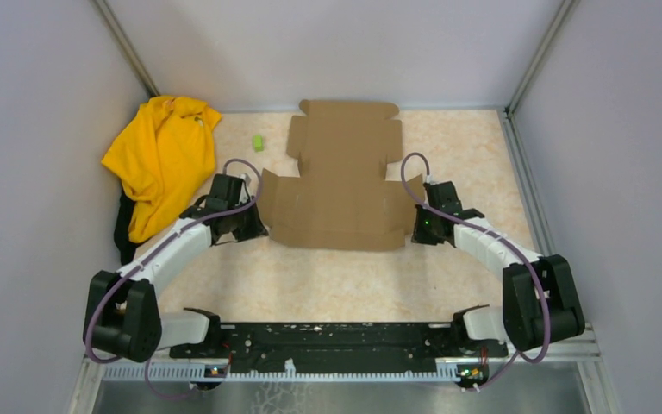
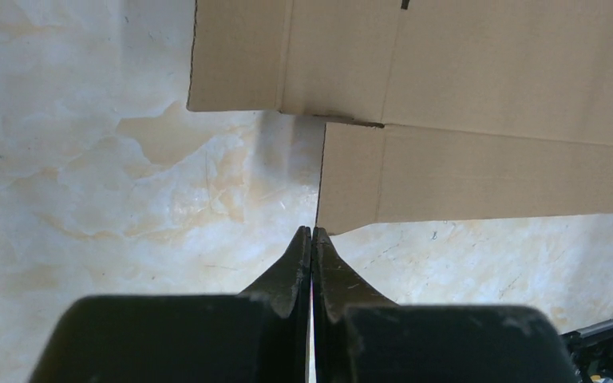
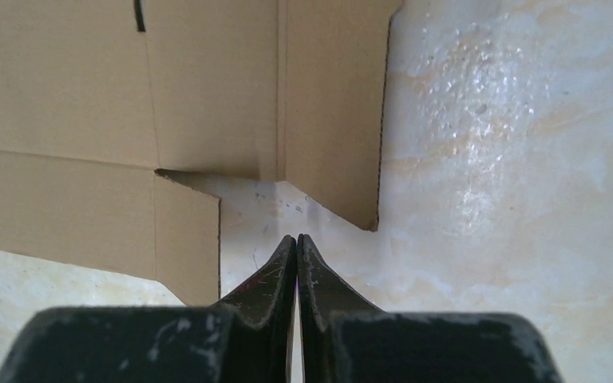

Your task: Fold the paper box

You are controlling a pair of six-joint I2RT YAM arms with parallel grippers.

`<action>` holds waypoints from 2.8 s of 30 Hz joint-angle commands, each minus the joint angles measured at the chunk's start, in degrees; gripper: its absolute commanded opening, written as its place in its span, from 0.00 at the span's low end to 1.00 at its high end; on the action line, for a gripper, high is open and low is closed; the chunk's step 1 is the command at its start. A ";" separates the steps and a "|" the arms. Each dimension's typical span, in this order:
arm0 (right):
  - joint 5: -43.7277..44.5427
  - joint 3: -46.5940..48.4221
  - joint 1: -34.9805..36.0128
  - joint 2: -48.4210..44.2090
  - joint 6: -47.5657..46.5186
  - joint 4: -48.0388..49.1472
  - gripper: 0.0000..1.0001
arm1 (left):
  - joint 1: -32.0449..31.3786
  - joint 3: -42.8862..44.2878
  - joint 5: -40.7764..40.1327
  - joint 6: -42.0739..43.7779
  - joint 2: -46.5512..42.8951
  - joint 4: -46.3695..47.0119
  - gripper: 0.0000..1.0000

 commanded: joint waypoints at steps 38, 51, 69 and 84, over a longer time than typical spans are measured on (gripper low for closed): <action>-3.65 5.78 7.70 1.39 2.82 5.36 0.01 | -6.54 3.22 1.16 -6.48 4.95 9.48 0.00; -2.38 5.77 11.90 6.39 4.20 8.14 0.01 | -12.50 5.23 -0.52 -8.56 10.60 12.41 0.00; 0.16 9.35 14.79 7.80 3.31 6.69 0.07 | -16.17 3.96 -2.54 -9.20 18.63 15.29 0.00; 0.45 12.17 17.82 11.45 2.83 6.61 0.09 | -16.75 3.17 -3.05 -9.02 19.99 15.69 0.00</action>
